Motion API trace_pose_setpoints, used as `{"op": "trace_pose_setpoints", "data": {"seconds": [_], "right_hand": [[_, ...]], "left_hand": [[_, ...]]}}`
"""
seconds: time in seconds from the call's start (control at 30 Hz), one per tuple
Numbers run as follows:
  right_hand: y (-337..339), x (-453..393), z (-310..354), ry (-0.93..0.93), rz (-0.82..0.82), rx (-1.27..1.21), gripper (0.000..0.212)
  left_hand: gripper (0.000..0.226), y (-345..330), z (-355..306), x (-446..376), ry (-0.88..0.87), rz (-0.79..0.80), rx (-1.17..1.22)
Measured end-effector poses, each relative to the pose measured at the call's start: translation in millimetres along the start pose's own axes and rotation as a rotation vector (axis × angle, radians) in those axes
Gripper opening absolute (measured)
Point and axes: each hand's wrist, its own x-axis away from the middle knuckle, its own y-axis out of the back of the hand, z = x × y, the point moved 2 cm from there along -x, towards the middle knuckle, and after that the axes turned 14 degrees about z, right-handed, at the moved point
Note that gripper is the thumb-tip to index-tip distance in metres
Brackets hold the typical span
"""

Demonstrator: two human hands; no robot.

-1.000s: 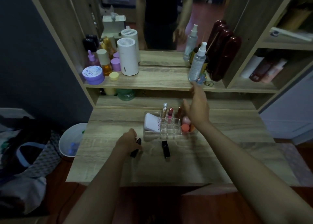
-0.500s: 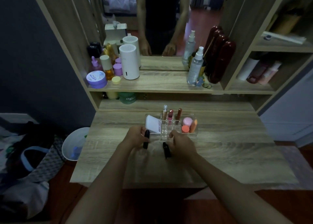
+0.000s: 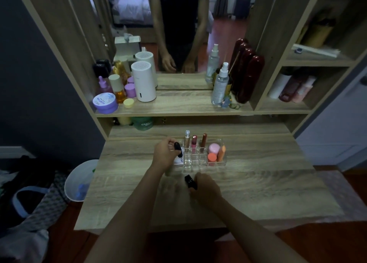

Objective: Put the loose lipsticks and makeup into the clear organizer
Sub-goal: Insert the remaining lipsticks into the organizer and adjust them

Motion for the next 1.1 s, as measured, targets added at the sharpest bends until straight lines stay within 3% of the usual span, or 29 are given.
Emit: {"op": "trace_pose_setpoints", "data": {"seconds": [0.2, 0.33, 0.43, 0.57, 1.1], "right_hand": [[15.3, 3.7, -0.4, 0.001, -0.057, -0.158, 0.013], [46.0, 0.6, 8.4, 0.079, -0.198, -0.257, 0.005], [77.1, -1.9, 18.4, 0.133, -0.345, -0.270, 0.017], [103.7, -6.9, 26.8, 0.123, -0.418, -0.261, 0.025], [102.8, -29.1, 32.7, 0.106, -0.237, 0.165, 0.027]], "left_hand": [[0.027, -12.1, -5.3, -6.7, -0.032, -0.048, 0.057], [0.026, -16.1, -9.2, -11.2, -0.043, -0.036, 0.081], [0.027, -17.1, -11.3, -13.6, -0.043, -0.028, 0.082], [0.029, -17.4, -12.3, -14.6, -0.034, -0.031, 0.074], [0.026, -27.8, -9.4, -19.9, -0.076, -0.024, -0.018]]}}
